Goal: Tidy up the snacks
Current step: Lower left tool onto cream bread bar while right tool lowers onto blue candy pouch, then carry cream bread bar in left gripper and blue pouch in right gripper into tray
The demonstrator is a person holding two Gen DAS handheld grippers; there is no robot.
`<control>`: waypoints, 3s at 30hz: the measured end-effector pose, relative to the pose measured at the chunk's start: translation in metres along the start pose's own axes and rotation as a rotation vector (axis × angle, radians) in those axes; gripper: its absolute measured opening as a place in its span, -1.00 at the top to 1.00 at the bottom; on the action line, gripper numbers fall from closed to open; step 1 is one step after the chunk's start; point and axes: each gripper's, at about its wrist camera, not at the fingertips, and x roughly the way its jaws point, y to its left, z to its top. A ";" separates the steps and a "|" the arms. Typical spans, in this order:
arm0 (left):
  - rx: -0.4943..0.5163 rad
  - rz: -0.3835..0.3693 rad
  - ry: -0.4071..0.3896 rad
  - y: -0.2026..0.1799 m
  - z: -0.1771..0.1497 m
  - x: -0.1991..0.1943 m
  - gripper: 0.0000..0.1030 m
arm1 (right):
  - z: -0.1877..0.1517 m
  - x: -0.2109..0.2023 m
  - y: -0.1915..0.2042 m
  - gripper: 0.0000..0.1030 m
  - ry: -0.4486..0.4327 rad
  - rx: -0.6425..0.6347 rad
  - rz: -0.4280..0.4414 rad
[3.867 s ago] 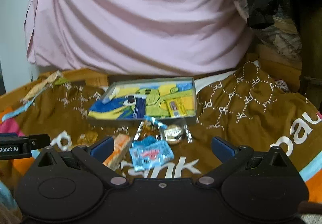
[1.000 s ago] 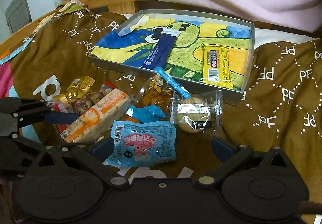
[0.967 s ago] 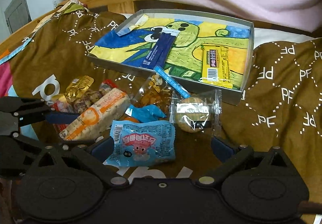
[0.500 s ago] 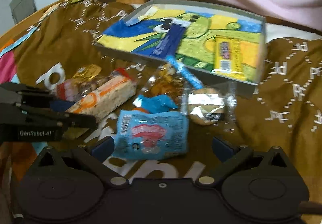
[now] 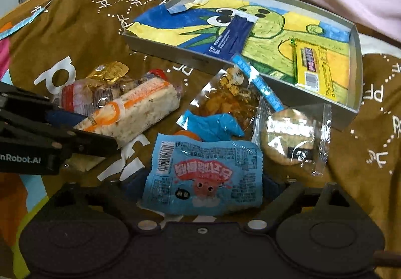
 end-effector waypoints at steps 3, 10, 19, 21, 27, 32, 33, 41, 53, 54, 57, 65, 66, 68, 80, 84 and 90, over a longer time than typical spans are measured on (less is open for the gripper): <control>-0.002 0.004 0.002 -0.002 -0.001 -0.002 0.29 | 0.003 -0.001 0.006 -0.73 0.015 -0.021 -0.028; -0.101 -0.044 0.012 0.002 -0.004 -0.013 0.29 | -0.004 -0.015 0.012 -0.72 0.017 -0.054 -0.060; -0.159 -0.097 0.037 0.002 -0.009 -0.022 0.30 | -0.008 -0.039 0.019 -0.72 -0.038 -0.103 -0.128; -0.177 -0.104 0.043 0.004 -0.010 -0.024 0.30 | -0.008 -0.046 0.018 -0.72 -0.055 -0.095 -0.145; -0.212 -0.140 0.058 0.002 -0.011 -0.030 0.31 | -0.011 -0.069 0.009 -0.72 -0.100 -0.003 -0.140; -0.199 -0.163 0.008 -0.002 -0.013 -0.045 0.31 | -0.009 -0.083 0.003 -0.72 -0.162 0.041 -0.166; -0.200 -0.170 -0.003 -0.003 -0.013 -0.049 0.31 | -0.009 -0.087 0.001 -0.72 -0.183 0.052 -0.164; -0.196 -0.128 -0.165 -0.003 0.004 -0.070 0.31 | -0.006 -0.096 -0.004 -0.72 -0.323 0.066 -0.181; -0.166 -0.025 -0.322 -0.007 0.096 -0.052 0.31 | 0.032 -0.071 -0.038 -0.73 -0.512 0.115 -0.230; -0.168 -0.025 -0.322 -0.007 0.101 -0.046 0.31 | 0.036 -0.065 -0.042 -0.73 -0.516 0.127 -0.232; -0.173 -0.018 -0.304 -0.006 0.119 -0.023 0.31 | 0.049 -0.046 -0.051 -0.73 -0.521 0.154 -0.235; -0.179 0.042 -0.299 -0.006 0.157 0.034 0.31 | 0.074 0.001 -0.066 -0.73 -0.504 0.155 -0.237; -0.179 0.054 -0.296 -0.004 0.160 0.040 0.31 | 0.076 0.007 -0.069 -0.73 -0.491 0.160 -0.231; -0.186 0.081 -0.286 -0.001 0.163 0.054 0.31 | 0.081 0.018 -0.073 -0.73 -0.458 0.160 -0.228; -0.210 0.143 -0.234 0.007 0.152 0.091 0.30 | 0.084 0.054 -0.078 -0.75 -0.312 0.152 -0.201; -0.232 0.138 -0.215 0.009 0.151 0.090 0.19 | 0.085 0.053 -0.077 -0.77 -0.309 0.156 -0.191; -0.262 0.127 -0.249 0.014 0.149 0.071 -0.39 | 0.084 0.042 -0.077 -0.96 -0.339 0.174 -0.174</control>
